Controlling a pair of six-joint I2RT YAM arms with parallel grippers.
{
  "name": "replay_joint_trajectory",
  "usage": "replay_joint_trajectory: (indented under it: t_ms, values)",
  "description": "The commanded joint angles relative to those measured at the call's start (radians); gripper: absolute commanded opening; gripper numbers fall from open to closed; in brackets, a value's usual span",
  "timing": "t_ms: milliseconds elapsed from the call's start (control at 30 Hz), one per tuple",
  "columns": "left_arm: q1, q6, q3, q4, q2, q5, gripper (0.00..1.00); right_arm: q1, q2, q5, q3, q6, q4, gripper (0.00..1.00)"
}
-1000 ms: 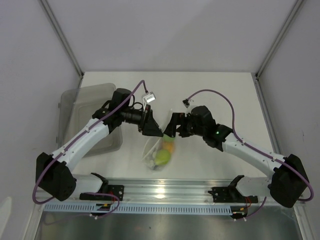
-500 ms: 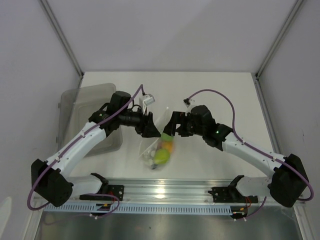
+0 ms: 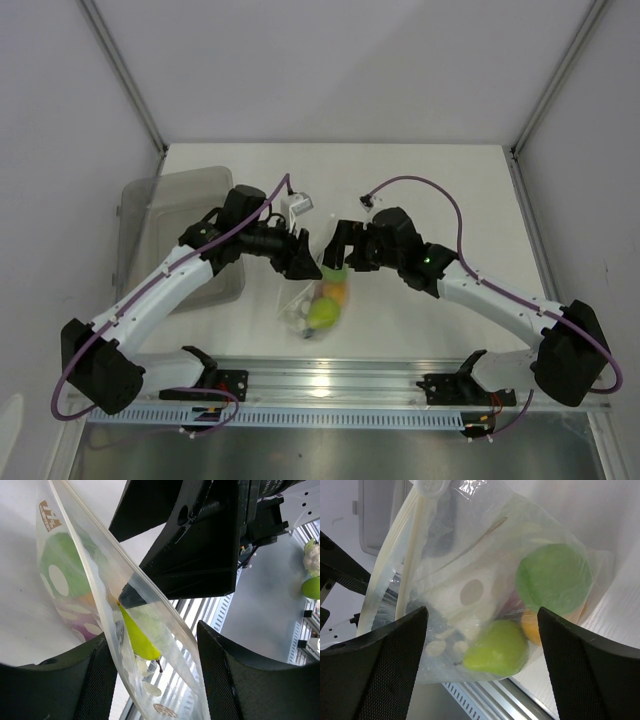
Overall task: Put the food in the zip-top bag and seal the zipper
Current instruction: Zip the zipper food storage bag at the center of the board.
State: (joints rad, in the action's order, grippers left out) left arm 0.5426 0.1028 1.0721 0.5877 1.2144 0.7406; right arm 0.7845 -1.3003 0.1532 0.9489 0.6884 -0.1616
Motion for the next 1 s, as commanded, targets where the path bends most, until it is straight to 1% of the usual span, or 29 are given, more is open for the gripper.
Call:
replay_joint_trajectory:
  t_ms: [0, 100, 233, 367, 400, 433, 633, 733, 800, 833, 900, 933, 967]
  values:
    - [0.010, -0.025, 0.060, 0.029, -0.019, -0.009, 0.63, 0.007, 0.009, -0.032, 0.044, 0.014, 0.010, 0.91]
    - [0.014, -0.025, 0.060, 0.029, -0.015, -0.027, 0.64, 0.012, 0.007, -0.032, 0.044, 0.017, 0.010, 0.91]
    - [0.034, -0.034, 0.081, 0.076, -0.001, -0.079, 0.63, 0.012, 0.016, -0.043, 0.044, 0.019, 0.008, 0.91]
    - [0.054, -0.032, 0.086, 0.073, -0.016, -0.099, 0.64, 0.012, 0.013, -0.038, 0.057, 0.022, 0.008, 0.91]
    - [0.056, -0.032, 0.121, 0.078, -0.015, -0.107, 0.64, 0.012, 0.009, -0.034, 0.060, 0.023, 0.011, 0.91]
    - [0.059, -0.032, 0.092, 0.086, -0.009, -0.113, 0.64, 0.013, 0.007, -0.027, 0.063, 0.031, 0.013, 0.91]
    - [0.072, -0.038, 0.107, 0.107, 0.007, -0.168, 0.62, 0.016, 0.018, -0.040, 0.079, 0.033, -0.001, 0.91]
    - [0.074, -0.045, 0.103, 0.116, 0.022, -0.175, 0.55, 0.016, 0.027, -0.060, 0.076, 0.030, -0.016, 0.92]
    - [0.074, -0.045, 0.086, 0.103, 0.024, -0.176, 0.45, 0.016, 0.027, -0.066, 0.077, 0.022, -0.032, 0.92]
    - [0.072, -0.045, 0.078, 0.097, 0.023, -0.181, 0.39, 0.016, 0.027, -0.076, 0.082, 0.020, -0.053, 0.92]
    - [0.072, -0.055, 0.069, 0.090, 0.028, -0.194, 0.31, 0.013, 0.041, -0.104, 0.087, 0.004, -0.085, 0.92]
    - [0.074, -0.061, 0.068, 0.096, 0.033, -0.207, 0.21, 0.006, 0.050, -0.131, 0.083, -0.004, -0.113, 0.92]
    - [0.074, -0.069, 0.072, 0.100, 0.036, -0.213, 0.17, -0.004, 0.061, -0.138, 0.082, -0.012, -0.124, 0.92]
